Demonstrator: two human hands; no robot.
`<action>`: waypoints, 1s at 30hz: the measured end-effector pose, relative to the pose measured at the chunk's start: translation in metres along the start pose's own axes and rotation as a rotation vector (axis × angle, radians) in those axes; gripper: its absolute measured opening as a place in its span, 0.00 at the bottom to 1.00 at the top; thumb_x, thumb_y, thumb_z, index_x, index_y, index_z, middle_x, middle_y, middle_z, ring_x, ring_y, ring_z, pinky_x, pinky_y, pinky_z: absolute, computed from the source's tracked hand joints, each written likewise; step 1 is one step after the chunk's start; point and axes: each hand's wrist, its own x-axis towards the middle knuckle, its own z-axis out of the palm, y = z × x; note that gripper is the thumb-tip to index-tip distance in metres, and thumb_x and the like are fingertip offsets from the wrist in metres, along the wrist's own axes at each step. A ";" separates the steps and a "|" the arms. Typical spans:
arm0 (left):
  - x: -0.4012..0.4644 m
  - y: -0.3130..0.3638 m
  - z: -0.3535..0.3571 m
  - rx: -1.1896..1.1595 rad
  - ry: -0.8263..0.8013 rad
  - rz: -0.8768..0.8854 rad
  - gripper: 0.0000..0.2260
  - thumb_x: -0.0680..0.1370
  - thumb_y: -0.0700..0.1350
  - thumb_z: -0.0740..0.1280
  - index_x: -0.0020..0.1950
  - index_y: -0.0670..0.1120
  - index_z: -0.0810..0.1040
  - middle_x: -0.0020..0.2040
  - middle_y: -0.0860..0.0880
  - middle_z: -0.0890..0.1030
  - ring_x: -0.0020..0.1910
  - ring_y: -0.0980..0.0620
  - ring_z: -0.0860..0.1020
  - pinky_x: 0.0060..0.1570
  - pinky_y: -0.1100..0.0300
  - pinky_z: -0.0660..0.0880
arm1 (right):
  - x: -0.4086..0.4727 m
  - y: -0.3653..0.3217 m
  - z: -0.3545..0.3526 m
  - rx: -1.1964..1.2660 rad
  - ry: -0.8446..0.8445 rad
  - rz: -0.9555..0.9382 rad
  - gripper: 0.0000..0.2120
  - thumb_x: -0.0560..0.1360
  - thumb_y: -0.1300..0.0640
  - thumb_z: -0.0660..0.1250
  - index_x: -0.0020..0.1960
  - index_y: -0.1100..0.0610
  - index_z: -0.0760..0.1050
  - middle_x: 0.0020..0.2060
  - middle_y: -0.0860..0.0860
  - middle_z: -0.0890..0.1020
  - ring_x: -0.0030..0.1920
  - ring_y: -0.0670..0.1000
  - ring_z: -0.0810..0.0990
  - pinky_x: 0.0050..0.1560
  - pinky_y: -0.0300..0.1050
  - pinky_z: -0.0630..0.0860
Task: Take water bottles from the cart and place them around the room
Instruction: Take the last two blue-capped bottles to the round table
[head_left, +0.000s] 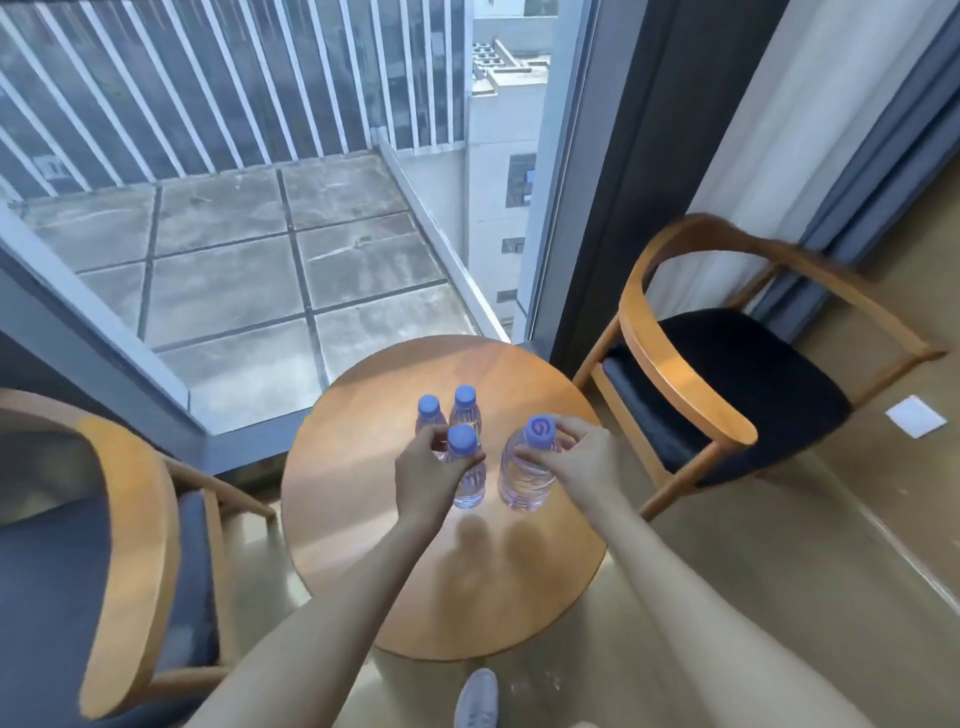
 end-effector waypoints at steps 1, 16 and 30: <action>0.006 -0.002 0.007 -0.008 0.014 -0.007 0.10 0.67 0.44 0.76 0.42 0.52 0.77 0.43 0.55 0.81 0.45 0.55 0.77 0.41 0.67 0.68 | 0.009 0.005 0.001 0.010 -0.009 0.009 0.18 0.60 0.60 0.80 0.49 0.55 0.83 0.44 0.45 0.84 0.48 0.41 0.80 0.51 0.36 0.75; 0.054 -0.046 0.073 0.023 0.307 -0.205 0.12 0.67 0.40 0.75 0.49 0.46 0.80 0.43 0.52 0.80 0.46 0.51 0.77 0.44 0.61 0.67 | 0.076 0.073 -0.006 0.056 -0.134 0.074 0.18 0.60 0.64 0.79 0.42 0.45 0.80 0.42 0.44 0.84 0.46 0.44 0.81 0.50 0.39 0.76; 0.066 -0.064 0.081 0.051 0.383 -0.216 0.12 0.68 0.38 0.74 0.51 0.44 0.80 0.45 0.50 0.80 0.46 0.52 0.76 0.44 0.63 0.66 | 0.095 0.082 0.006 0.089 -0.197 0.061 0.17 0.61 0.64 0.78 0.46 0.50 0.81 0.44 0.43 0.83 0.48 0.43 0.81 0.52 0.39 0.77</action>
